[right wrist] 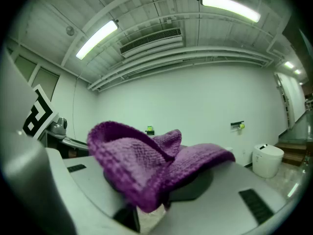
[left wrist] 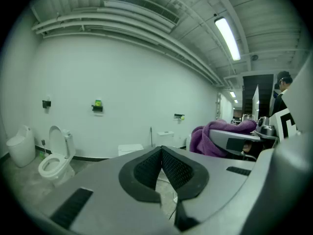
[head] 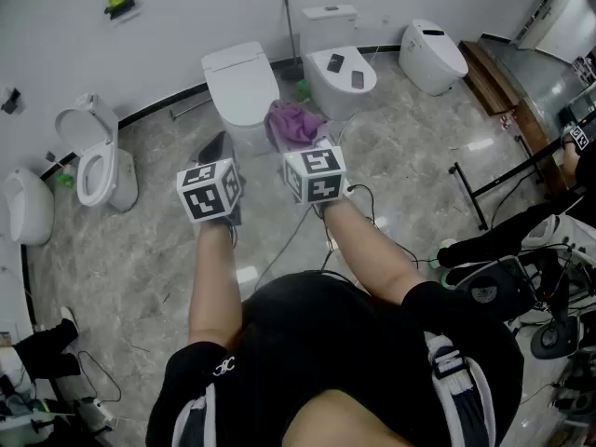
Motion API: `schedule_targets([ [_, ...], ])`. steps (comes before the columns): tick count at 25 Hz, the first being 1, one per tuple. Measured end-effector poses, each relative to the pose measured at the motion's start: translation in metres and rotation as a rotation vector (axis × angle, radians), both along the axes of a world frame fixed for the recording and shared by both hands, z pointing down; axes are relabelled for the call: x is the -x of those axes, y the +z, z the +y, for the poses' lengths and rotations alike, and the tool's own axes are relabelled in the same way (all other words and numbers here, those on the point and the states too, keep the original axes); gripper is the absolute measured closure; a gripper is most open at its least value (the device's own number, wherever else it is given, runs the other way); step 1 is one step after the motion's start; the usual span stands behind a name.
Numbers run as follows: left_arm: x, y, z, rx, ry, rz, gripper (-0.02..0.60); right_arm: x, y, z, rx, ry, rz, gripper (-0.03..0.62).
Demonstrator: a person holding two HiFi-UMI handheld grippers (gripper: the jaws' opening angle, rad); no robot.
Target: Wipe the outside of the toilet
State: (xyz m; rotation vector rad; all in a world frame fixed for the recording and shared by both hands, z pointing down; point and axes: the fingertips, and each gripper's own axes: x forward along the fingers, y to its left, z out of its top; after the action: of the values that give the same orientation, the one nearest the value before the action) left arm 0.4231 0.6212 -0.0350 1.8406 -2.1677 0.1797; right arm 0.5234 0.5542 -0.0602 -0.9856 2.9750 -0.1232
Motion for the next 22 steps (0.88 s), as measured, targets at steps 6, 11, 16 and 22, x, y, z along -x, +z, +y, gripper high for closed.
schedule_targets([
  [6, 0.006, -0.001, -0.001, -0.001, 0.000, -0.011, 0.572, 0.011, -0.006, -0.001, 0.001, -0.010, -0.059, 0.459],
  [11, 0.021, -0.002, 0.000, 0.000, -0.011, -0.008, 0.572, 0.028, -0.006, 0.001, -0.008, -0.023, -0.047, 0.459],
  [16, 0.036, 0.001, -0.003, 0.010, 0.000, -0.016, 0.572, 0.049, -0.006, -0.004, -0.017, -0.026, -0.036, 0.459],
  [22, 0.058, 0.001, -0.004, 0.009, 0.005, -0.015, 0.572, 0.073, -0.011, -0.002, -0.032, -0.028, -0.023, 0.459],
])
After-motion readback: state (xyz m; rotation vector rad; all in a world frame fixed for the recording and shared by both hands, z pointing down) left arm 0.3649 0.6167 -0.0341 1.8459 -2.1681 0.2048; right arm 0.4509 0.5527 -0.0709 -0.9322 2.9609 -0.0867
